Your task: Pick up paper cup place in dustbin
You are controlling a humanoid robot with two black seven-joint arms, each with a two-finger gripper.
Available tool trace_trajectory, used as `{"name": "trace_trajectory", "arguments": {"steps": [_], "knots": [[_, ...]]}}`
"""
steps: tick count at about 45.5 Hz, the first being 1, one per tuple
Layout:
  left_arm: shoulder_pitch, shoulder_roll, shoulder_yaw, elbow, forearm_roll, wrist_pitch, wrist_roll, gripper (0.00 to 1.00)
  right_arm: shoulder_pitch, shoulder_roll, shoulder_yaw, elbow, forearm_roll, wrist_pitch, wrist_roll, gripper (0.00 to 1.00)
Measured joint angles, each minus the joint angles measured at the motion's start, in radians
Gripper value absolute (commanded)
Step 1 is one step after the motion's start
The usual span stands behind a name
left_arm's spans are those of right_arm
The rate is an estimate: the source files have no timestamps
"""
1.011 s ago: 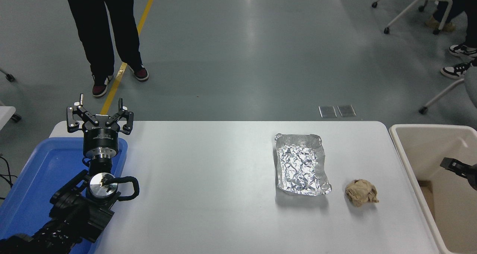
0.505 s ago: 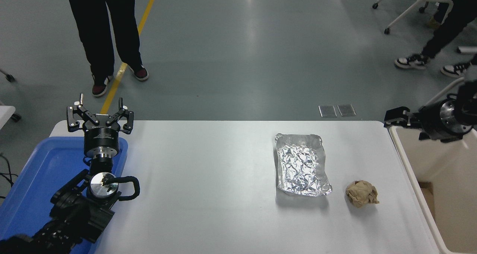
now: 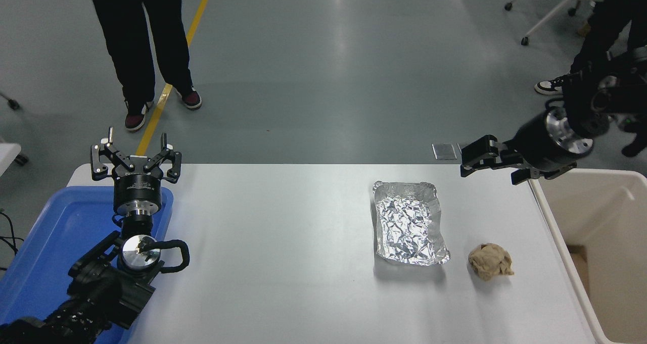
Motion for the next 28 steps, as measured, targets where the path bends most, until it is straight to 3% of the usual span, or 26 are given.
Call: {"name": "trace_trajectory", "arguments": {"steps": [12, 28], "knots": [[0.001, 0.000, 0.000, 0.000, 0.000, 0.000, -0.001, 0.99, 0.084, 0.094, -0.039, 0.061, 0.081, 0.050, 0.000, 1.00], [0.003, 0.000, 0.000, 0.000, 0.000, 0.000, -0.001, 0.99, 0.167, 0.124, -0.066, 0.128, 0.116, 0.104, 0.005, 1.00]]}}
